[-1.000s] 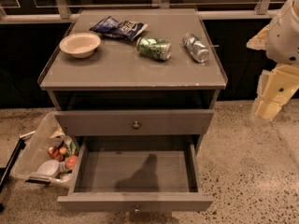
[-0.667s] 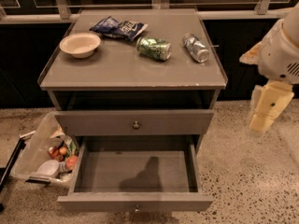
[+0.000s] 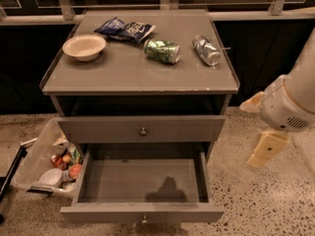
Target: Close middle drawer
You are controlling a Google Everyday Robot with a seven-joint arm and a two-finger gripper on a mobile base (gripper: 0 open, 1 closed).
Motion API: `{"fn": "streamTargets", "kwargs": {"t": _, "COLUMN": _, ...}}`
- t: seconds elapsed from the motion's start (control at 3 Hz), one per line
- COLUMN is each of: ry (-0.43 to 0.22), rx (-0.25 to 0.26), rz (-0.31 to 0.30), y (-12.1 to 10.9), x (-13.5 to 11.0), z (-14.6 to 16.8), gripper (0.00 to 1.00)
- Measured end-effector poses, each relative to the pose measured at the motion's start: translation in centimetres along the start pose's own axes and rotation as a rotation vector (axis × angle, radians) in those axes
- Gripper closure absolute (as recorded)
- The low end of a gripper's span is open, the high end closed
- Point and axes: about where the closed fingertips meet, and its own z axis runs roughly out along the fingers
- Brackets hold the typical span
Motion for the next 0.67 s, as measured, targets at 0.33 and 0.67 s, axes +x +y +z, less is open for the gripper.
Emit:
{"fn": "streamTargets", "kwargs": {"t": 0.33, "ry": -0.093, "rx": -0.003, "rz": 0.004, "y": 1.59, "x": 0.73, "z": 3.64, "gripper": 0.42}}
{"fn": "streamTargets", "kwargs": {"t": 0.67, "ry": -0.100, "rx": 0.008, "rz": 0.002, "y": 1.50, "x": 0.63, "z": 3.63, "gripper": 0.65}}
